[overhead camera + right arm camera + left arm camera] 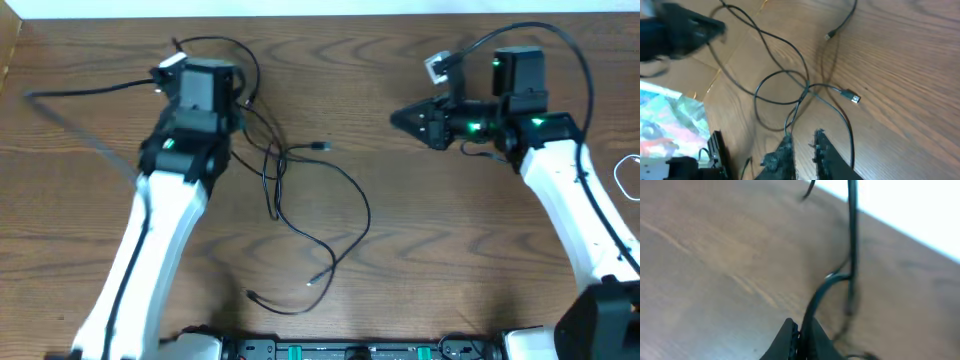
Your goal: Untangle cables
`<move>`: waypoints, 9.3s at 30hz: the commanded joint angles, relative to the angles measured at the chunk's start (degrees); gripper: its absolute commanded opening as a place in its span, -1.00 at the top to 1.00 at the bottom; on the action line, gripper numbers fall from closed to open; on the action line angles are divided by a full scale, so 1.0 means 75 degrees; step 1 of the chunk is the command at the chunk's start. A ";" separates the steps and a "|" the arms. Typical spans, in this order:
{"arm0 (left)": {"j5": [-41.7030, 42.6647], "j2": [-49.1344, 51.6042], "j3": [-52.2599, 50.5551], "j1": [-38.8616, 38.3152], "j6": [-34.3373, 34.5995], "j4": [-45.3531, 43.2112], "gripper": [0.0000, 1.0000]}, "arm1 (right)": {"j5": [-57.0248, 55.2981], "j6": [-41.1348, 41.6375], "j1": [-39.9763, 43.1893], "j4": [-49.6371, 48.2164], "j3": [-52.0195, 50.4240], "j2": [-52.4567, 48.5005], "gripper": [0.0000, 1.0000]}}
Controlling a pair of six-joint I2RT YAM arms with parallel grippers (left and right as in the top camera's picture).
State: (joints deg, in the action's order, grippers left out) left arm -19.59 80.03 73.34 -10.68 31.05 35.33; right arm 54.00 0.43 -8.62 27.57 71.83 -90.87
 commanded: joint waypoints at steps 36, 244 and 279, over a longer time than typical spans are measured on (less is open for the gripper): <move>-0.0653 -0.0481 0.0000 0.1457 0.0157 0.2515 -0.56 | -0.1276 0.2241 -0.4191 -0.3401 0.0047 -0.3054 -0.89; 0.2294 0.1262 -0.0020 0.0484 -0.0213 -0.0930 0.85 | -0.0772 0.3969 -0.0379 -0.0609 0.0044 0.3179 0.98; 0.3570 -0.0761 -0.0009 0.0478 -0.0041 -0.2728 0.85 | -0.1376 0.2398 -0.3523 -0.3573 0.0041 -0.0455 0.39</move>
State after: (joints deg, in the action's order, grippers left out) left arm 5.54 76.64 73.30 -7.16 30.24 15.14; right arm 43.92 17.80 -32.69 2.50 71.50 -92.31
